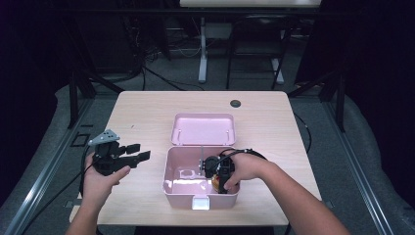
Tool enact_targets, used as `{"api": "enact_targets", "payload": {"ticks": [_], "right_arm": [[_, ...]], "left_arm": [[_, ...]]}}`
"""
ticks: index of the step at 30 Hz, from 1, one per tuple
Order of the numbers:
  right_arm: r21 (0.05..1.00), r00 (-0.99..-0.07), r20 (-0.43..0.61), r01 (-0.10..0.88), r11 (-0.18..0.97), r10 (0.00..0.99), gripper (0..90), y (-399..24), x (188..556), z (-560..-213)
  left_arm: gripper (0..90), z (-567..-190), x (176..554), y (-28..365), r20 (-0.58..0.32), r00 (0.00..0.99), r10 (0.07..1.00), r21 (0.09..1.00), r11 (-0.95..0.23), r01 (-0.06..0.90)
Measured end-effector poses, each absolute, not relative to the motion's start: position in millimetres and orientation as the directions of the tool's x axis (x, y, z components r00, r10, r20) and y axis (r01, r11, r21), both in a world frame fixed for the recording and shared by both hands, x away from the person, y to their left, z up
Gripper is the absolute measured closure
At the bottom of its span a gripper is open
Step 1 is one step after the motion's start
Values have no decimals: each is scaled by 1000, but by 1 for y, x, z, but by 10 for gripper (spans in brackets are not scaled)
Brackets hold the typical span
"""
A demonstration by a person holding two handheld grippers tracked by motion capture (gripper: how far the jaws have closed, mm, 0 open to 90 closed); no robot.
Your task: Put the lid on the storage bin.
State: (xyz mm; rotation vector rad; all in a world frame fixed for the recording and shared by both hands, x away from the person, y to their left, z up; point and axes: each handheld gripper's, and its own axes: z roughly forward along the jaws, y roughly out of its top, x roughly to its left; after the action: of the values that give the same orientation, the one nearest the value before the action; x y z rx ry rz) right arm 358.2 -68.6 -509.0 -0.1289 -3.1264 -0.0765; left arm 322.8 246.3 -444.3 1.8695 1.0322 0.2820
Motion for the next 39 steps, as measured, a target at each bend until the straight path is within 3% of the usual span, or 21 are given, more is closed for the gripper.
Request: {"api": "enact_targets", "payload": {"ticks": [17, 22, 31, 39], "right_arm": [[51, -995, 15, 95, 994, 95, 185, -69, 359, -509], [65, -994, 15, 107, 992, 106, 138, -69, 360, -504], [171, -988, -13, 150, 974, 155, 218, -77, 359, -472], [195, -984, -52, 158, 968, 171, 245, -82, 354, -448]], "left_arm": [[440, -444, 323, 246, -226, 617, 754, 821, -194, 537], [440, -444, 322, 246, -226, 619, 752, 821, -194, 536], [440, -445, 321, 243, -223, 620, 752, 820, -200, 537], [440, -446, 322, 240, -219, 628, 747, 816, -213, 538]]}}
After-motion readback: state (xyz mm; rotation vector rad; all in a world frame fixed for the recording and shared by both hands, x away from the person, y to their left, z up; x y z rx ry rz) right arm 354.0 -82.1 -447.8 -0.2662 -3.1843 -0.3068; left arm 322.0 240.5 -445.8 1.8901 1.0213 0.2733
